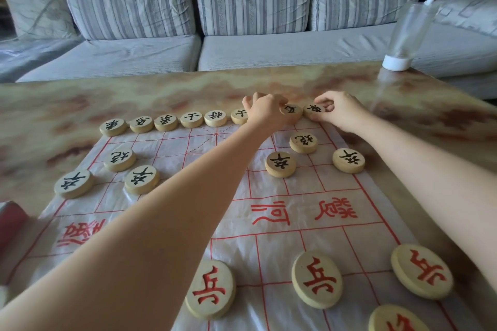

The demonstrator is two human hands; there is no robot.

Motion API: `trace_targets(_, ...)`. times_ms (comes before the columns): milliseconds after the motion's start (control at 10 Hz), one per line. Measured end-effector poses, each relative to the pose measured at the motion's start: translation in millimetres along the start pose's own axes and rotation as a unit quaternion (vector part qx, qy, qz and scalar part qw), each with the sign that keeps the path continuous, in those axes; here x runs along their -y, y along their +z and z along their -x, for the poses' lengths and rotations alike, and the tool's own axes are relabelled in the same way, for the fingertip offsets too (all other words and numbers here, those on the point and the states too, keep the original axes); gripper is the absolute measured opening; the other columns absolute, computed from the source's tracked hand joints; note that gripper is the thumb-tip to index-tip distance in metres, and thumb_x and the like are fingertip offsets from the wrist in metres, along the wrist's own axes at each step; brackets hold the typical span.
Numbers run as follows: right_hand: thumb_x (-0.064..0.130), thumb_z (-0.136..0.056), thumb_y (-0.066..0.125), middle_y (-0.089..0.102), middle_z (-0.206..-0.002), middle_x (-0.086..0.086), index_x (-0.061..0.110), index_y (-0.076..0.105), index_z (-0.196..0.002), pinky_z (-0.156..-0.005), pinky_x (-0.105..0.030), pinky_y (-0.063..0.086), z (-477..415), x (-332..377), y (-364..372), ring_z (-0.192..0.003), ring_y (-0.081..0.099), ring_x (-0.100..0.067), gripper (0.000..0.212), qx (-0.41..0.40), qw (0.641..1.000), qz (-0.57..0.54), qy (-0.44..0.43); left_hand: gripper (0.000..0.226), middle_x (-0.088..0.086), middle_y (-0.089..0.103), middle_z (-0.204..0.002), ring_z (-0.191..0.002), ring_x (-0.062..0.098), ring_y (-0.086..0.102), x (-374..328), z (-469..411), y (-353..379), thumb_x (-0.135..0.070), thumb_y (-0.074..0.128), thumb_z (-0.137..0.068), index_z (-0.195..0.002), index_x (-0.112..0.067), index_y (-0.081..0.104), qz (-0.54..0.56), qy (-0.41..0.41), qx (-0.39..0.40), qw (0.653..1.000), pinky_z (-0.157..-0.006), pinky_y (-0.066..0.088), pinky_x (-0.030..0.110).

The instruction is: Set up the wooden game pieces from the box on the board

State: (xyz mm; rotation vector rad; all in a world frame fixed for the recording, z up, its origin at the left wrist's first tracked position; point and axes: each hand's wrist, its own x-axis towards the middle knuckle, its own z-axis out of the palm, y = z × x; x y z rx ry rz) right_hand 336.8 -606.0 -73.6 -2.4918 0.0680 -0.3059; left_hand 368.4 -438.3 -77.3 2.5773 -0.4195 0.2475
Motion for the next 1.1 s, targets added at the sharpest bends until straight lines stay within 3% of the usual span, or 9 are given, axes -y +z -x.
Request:
trace_targets(100, 0.031, -0.075, 0.075, 0.057, -0.105, -0.005, 0.01, 0.055, -0.127, -0.082, -0.021, 0.034, 0.6, -2.3, 1.8, -0.091, 0.048, -0.013, 0.059, -0.003, 1.0, -0.013, 0.005, 0.046, -0.005, 0.065, -0.116, -0.123, 0.021, 0.033, -0.6, -1.3, 1.2, -0.052, 0.062, -0.078, -0.118, -0.028, 0.059, -0.007, 0.006, -0.002, 1.0, -0.106, 0.017, 0.039)
trace_targets(200, 0.03, -0.076, 0.075, 0.062, -0.117, -0.009, 0.01, 0.061, -0.121, -0.078, -0.019, 0.032, 1.1, -2.5, 3.4, -0.095, 0.052, -0.014, 0.051, -0.012, 1.0, -0.004, 0.009, 0.051, -0.001, 0.066, -0.114, -0.121, 0.022, 0.032, 0.1, -1.6, 1.9, -0.054, 0.063, -0.076, -0.118, -0.026, 0.059, -0.019, 0.011, -0.009, 1.0, -0.101, 0.017, 0.035)
trace_targets(500, 0.033, -0.072, 0.077, 0.062, -0.115, -0.011, 0.01, 0.064, -0.112, -0.079, -0.022, 0.037, -0.9, -6.9, 7.0, -0.092, 0.051, -0.012, 0.049, -0.03, 0.999, -0.026, 0.007, 0.057, 0.003, 0.066, -0.111, -0.12, 0.024, 0.033, 1.1, 1.0, 2.6, -0.06, 0.062, -0.072, -0.115, -0.023, 0.062, -0.043, 0.02, -0.025, 0.999, -0.1, 0.018, 0.034)
trace_targets(800, 0.031, -0.075, 0.075, 0.056, -0.12, -0.011, 0.007, 0.06, -0.118, -0.079, -0.022, 0.035, 2.1, -4.3, 7.4, -0.093, 0.047, -0.011, 0.051, -0.029, 1.0, -0.008, -0.007, 0.059, 0.003, 0.067, -0.108, -0.118, 0.023, 0.033, 2.2, 2.0, 1.6, -0.06, 0.06, -0.074, -0.119, -0.022, 0.06, -0.056, 0.029, -0.015, 0.998, -0.097, 0.019, 0.034)
trace_targets(900, 0.032, -0.075, 0.074, 0.055, -0.121, -0.012, 0.007, 0.059, -0.117, -0.082, -0.024, 0.037, 2.8, -4.6, 8.2, -0.093, 0.047, -0.013, 0.051, -0.033, 0.999, -0.002, -0.01, 0.06, 0.003, 0.066, -0.111, -0.119, 0.023, 0.033, 1.3, 2.8, 0.4, -0.06, 0.06, -0.075, -0.121, -0.022, 0.058, -0.052, 0.023, -0.002, 0.998, -0.097, 0.019, 0.035)
trace_targets(1100, 0.041, -0.075, 0.072, 0.045, -0.129, -0.013, 0.011, 0.05, -0.131, -0.101, -0.033, 0.037, 0.4, -5.7, 6.7, -0.116, 0.046, -0.023, 0.067, -0.001, 1.0, 0.0, 0.01, 0.065, -0.006, 0.064, -0.117, -0.123, 0.022, 0.031, 4.0, 2.1, -3.2, -0.063, 0.058, -0.074, -0.126, -0.026, 0.051, -0.002, 0.008, -0.011, 1.0, -0.099, 0.019, 0.035)
